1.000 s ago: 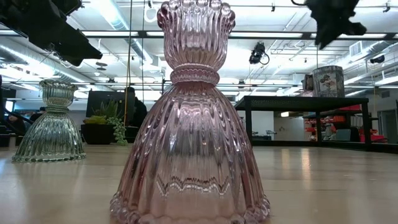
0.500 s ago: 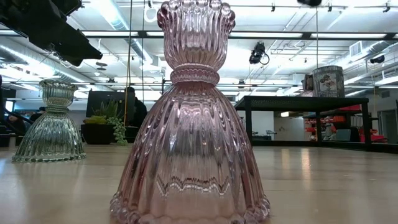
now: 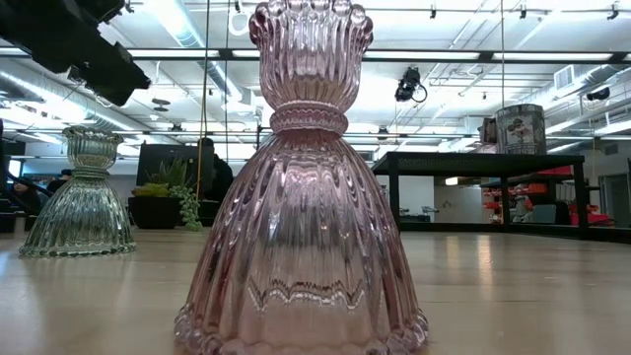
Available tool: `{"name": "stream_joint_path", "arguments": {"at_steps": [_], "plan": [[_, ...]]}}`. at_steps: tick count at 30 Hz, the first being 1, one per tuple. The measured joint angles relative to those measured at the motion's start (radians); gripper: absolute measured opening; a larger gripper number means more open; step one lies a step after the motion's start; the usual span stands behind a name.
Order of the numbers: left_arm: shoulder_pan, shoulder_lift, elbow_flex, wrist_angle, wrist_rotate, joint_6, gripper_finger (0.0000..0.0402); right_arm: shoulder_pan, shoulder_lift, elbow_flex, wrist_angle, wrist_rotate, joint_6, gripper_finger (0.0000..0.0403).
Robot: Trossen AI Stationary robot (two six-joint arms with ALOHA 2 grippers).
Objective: Pick & Place candle stick holders
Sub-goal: Put the green glass candle holder on the shelf
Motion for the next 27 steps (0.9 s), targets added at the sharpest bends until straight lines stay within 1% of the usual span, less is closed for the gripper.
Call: {"name": "stream_joint_path", "arguments": {"at_steps": [2,5,9,12,14,18,21,24,27], "plan": [[0.0,0.0,0.0,-0.011,0.062,0.001,0.0202,0.013,0.025,0.0,0.04,-0.002,-0.019,0.0008],[0.0,0.012,0.0,-0.047,0.102,-0.021,0.0202,0.02,0.045,-0.001,0.055,-0.004,-0.046,0.0008],[0.0,0.069,-0.007,-0.068,0.152,-0.143,0.0205,0.019,0.052,-0.001,0.057,-0.001,-0.074,0.0009],[0.0,0.133,-0.009,-0.092,0.232,-0.209,0.0221,0.02,0.052,0.0,0.059,0.018,-0.113,0.0009],[-0.001,0.168,-0.009,-0.096,0.261,-0.246,0.0237,0.02,0.052,-0.001,0.067,0.022,-0.144,0.0008],[0.0,0.23,-0.009,-0.082,0.264,-0.24,0.0268,0.019,0.052,0.0,0.072,0.022,-0.189,0.0009],[0.0,0.273,-0.009,-0.058,0.247,-0.237,0.0284,0.019,0.052,-0.001,0.072,0.026,-0.2,0.0009],[-0.001,0.322,-0.009,-0.036,0.22,-0.237,0.029,0.019,0.052,-0.001,0.068,0.051,-0.202,0.0009],[0.0,0.376,-0.009,0.025,0.217,-0.225,0.0291,0.019,0.052,-0.001,0.063,0.057,-0.211,0.0009]]}}
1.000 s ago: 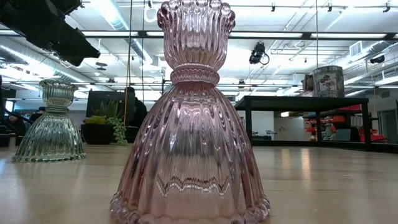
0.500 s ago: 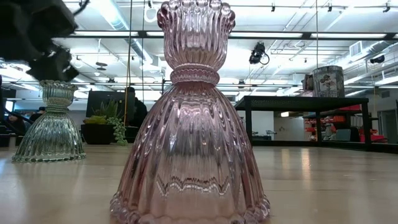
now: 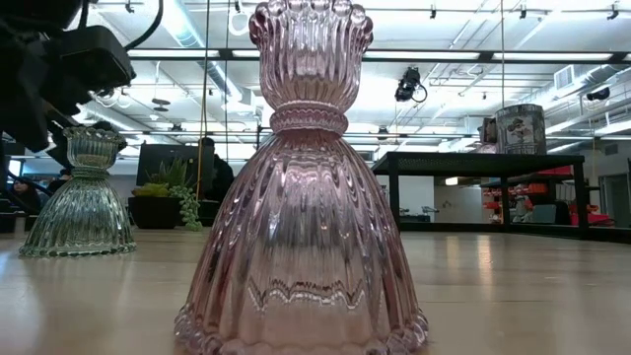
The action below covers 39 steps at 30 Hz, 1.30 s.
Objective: Pick & Place candle stick holders
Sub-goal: Put the green glass candle holder on the shelf
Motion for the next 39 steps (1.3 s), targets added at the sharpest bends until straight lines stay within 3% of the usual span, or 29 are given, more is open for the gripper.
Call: {"name": "stream_joint_path", "arguments": {"at_steps": [7,17,20,24,32,39], "plan": [[-0.037,0.114,0.0,0.186,-0.021,0.066,0.0291,0.0,0.0,0.0,-0.003,0.042,-0.036,0.0009],[-0.067,0.263,0.0,0.302,-0.183,0.078,0.0283,0.0,0.0,0.0,-0.003,0.043,-0.06,0.0009],[-0.067,0.298,0.0,0.356,-0.171,0.109,0.0237,-0.001,0.0,0.0,-0.004,0.043,-0.073,0.0009],[-0.067,0.317,0.006,0.395,-0.175,0.124,0.0126,-0.001,0.0,0.0,-0.004,0.043,-0.088,0.0009],[-0.06,0.321,0.005,0.415,-0.32,0.165,0.0128,-0.001,0.0,0.0,-0.022,0.091,-0.093,0.0009],[0.021,0.286,0.134,0.422,-0.4,0.281,0.0128,-0.002,0.0,0.0,-0.042,0.122,-0.094,0.0009]]}}
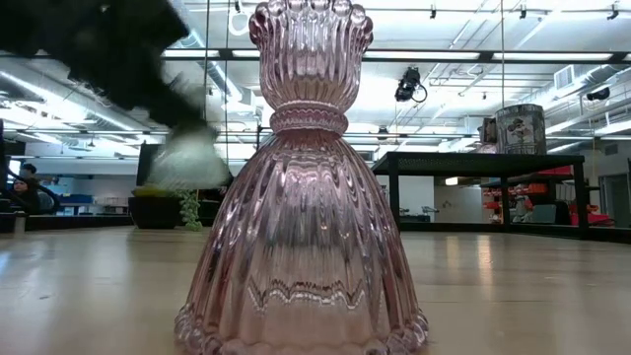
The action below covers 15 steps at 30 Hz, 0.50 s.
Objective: Pick & Place candle stick holders
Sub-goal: Put the green glass candle holder on the shelf
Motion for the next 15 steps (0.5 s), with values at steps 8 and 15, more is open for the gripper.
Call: {"name": "stream_joint_path", "arguments": {"at_steps": [8,15], "plan": [[0.25,-0.03,0.372,-0.286,0.146,0.273,0.0128,-0.005,0.0,0.0,0.032,0.001,-0.036,0.0009],[0.553,0.07,0.569,-0.267,0.465,0.358,0.0128,-0.012,-0.061,0.0,0.011,0.096,-0.138,0.0009]]}}
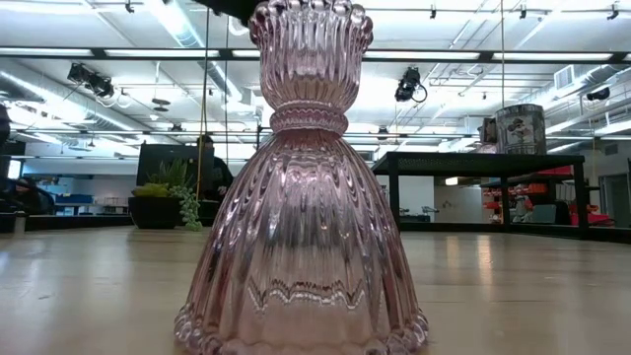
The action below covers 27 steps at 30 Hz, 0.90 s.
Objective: Pick & Place candle stick holders
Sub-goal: Put the green glass candle holder on the shelf
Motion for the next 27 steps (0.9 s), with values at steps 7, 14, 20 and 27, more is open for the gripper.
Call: {"name": "stream_joint_path", "arguments": {"at_steps": [7,14,20,27], "plan": [[0.164,0.28,0.191,0.132,0.212,-0.004,0.0128,0.0,-0.072,0.0,-0.001,0.063,-0.078,0.0009],[0.224,0.636,0.6,0.081,0.33,-0.019,0.0128,0.0,-0.081,0.0,-0.007,0.061,-0.098,0.0009],[0.255,0.883,0.989,-0.109,0.346,-0.009,0.0128,0.0,-0.08,0.0,-0.013,0.052,-0.099,0.0009],[0.282,1.094,1.276,-0.172,0.389,-0.029,0.0128,0.0,-0.08,0.0,-0.017,0.052,-0.142,0.0009]]}}
